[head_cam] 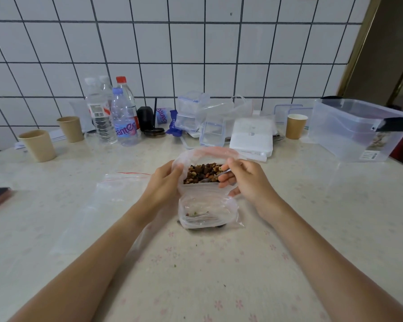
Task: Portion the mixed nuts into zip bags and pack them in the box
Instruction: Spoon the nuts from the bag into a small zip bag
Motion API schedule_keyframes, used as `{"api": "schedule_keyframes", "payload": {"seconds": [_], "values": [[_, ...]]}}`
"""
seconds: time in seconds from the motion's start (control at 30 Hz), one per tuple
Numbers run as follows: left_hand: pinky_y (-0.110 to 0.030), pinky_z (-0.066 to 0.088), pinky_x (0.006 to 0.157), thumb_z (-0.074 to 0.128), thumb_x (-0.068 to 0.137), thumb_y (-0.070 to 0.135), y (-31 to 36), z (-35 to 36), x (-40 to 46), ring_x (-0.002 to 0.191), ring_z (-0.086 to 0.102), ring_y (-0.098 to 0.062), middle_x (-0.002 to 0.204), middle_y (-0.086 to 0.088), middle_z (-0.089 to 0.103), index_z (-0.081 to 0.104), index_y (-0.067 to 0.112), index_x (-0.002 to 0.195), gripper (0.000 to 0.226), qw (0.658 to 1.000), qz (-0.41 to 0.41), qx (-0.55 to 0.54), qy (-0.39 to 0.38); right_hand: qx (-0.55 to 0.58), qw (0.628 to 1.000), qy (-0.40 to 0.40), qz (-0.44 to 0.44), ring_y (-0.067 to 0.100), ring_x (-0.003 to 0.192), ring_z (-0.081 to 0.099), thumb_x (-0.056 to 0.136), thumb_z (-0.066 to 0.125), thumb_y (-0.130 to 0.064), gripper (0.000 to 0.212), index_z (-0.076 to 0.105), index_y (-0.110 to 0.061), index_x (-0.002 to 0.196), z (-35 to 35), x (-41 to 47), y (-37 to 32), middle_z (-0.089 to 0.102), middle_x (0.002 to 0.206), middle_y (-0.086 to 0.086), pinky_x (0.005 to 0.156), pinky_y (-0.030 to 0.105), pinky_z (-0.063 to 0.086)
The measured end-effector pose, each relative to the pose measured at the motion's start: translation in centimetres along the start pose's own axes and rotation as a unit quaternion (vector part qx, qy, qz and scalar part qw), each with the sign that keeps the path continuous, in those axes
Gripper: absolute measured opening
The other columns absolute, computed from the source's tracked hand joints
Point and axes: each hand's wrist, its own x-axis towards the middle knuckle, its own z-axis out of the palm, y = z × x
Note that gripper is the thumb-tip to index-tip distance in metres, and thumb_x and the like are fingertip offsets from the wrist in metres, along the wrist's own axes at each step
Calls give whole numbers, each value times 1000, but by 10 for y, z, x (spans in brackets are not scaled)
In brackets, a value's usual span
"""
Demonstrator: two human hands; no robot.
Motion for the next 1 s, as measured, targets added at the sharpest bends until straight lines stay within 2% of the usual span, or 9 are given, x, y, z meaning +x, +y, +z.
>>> {"api": "schedule_keyframes", "payload": {"seconds": [0.13, 0.23, 0.43, 0.7, 0.93, 1.0], "values": [[-49, 49, 109, 46, 109, 36, 3, 1, -2, 120, 66, -24, 122, -1, 73, 68, 20, 130, 34, 998, -17, -65, -20, 42, 999, 0, 35, 16, 77, 76, 110, 45, -28, 31, 69, -9, 104, 2, -1, 1, 79, 92, 9, 51, 23, 53], [-50, 49, 109, 47, 109, 34, 4, 3, -2, 118, 68, -24, 121, -3, 75, 69, 21, 128, 32, 996, -23, -83, -12, 57, 997, 4, 54, 19, 79, 76, 110, 45, -27, 31, 70, -9, 105, 4, -2, 2, 80, 91, 8, 51, 23, 50], [-53, 46, 112, 45, 110, 35, 3, 3, -3, 122, 64, -27, 126, -6, 72, 65, 17, 134, 36, 997, -23, -79, -7, 123, 988, 24, 89, 24, 77, 77, 110, 42, -24, 34, 70, -5, 107, -2, 1, -1, 80, 89, 12, 49, 29, 54], [-51, 49, 109, 42, 110, 39, 7, 5, -4, 120, 66, -27, 122, -7, 73, 70, 22, 122, 35, 996, -17, -87, -8, 142, 985, 4, 102, 22, 81, 79, 111, 42, -25, 32, 69, -7, 115, 9, -2, 1, 81, 94, 7, 50, 22, 51], [-56, 49, 107, 42, 110, 39, 6, 4, -1, 121, 63, -35, 123, -17, 69, 68, 14, 119, 37, 997, -25, -75, 16, 190, 974, 10, 122, 24, 84, 79, 111, 42, -22, 32, 69, -5, 114, 6, 0, 1, 81, 96, 11, 55, 26, 56], [-53, 51, 107, 43, 110, 40, 6, 2, -1, 119, 65, -30, 122, -11, 71, 68, 18, 122, 35, 996, -24, -78, 19, 205, 971, 11, 124, 25, 84, 79, 110, 42, -21, 32, 69, -4, 113, 4, 0, 0, 80, 97, 12, 54, 28, 57]]}}
